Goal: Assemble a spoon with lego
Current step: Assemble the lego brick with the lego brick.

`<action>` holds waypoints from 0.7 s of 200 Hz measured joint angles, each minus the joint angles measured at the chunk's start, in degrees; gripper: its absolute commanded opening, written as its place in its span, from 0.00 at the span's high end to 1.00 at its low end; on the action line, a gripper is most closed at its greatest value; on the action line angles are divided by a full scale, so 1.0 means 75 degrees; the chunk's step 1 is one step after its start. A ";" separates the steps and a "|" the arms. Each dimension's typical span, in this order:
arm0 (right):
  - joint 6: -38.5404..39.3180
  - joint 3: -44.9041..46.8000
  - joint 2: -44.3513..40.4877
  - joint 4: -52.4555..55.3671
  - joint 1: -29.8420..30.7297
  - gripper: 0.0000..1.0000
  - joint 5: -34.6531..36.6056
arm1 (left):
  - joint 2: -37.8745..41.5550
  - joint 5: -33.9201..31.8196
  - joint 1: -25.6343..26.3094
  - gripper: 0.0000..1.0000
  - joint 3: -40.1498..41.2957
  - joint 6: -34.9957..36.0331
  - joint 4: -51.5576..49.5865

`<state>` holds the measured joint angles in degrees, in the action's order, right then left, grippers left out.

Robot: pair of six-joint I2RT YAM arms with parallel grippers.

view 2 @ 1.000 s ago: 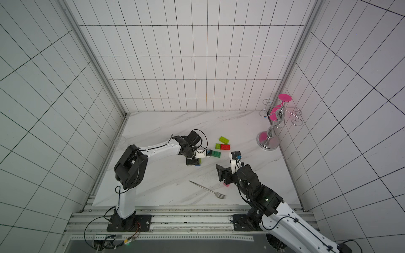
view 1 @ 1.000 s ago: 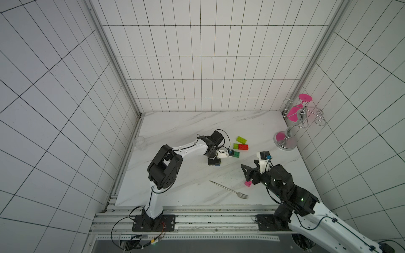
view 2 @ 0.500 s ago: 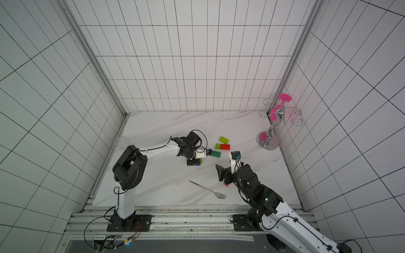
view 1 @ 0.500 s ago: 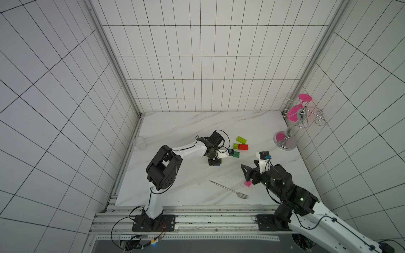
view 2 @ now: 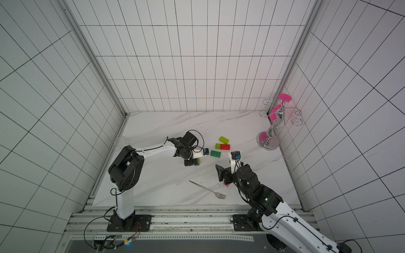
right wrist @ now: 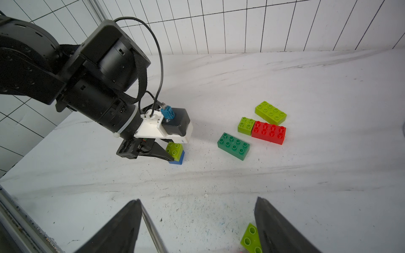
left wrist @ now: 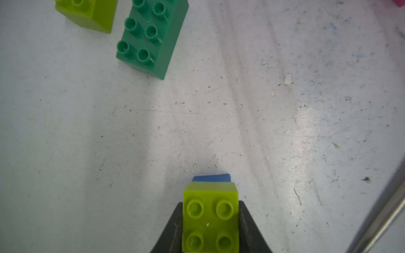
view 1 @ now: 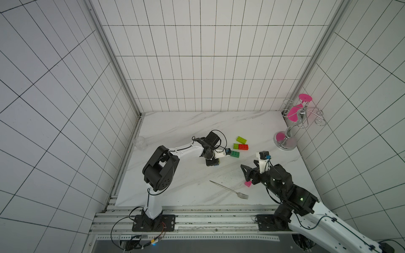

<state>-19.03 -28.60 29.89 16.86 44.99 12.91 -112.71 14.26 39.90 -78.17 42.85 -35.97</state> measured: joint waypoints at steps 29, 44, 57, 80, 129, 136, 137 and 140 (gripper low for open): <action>0.0000 0.0000 0.0000 0.0000 0.0000 0.16 0.0000 | 0.0026 0.0082 -0.0073 0.83 0.0099 -0.0178 0.0178; 0.0000 0.0000 0.0000 0.0000 0.0000 0.16 -0.0003 | 0.0064 0.0079 -0.0105 0.83 0.0192 -0.0344 0.0335; -0.0003 0.0000 0.0000 0.0000 0.0000 0.16 -0.0003 | 0.0111 0.0050 -0.0117 0.82 0.0289 -0.0495 0.0472; -0.0003 0.0000 0.0032 -0.0003 0.0000 0.16 -0.0009 | 0.0210 -0.0070 -0.0102 0.82 0.0472 -0.0726 0.0714; -0.0003 0.0003 0.0181 -0.0009 0.0000 0.16 -0.0073 | 0.0396 -0.0399 -0.0093 0.79 0.0662 -0.1032 0.0880; -0.0003 0.0003 0.0181 -0.0009 0.0000 0.16 -0.0087 | 0.0431 -0.0420 -0.0093 0.79 0.0682 -0.1067 0.0886; -0.0003 0.0003 0.0181 -0.0009 0.0000 0.16 -0.0090 | 0.0437 -0.0423 -0.0093 0.79 0.0685 -0.1078 0.0886; -0.0003 0.0003 0.0181 -0.0009 0.0000 0.16 -0.0093 | 0.0458 -0.0423 -0.0099 0.79 0.0691 -0.1096 0.0883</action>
<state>-19.05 -28.58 31.24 16.80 44.99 12.21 -109.27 11.09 39.16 -72.99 34.63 -29.34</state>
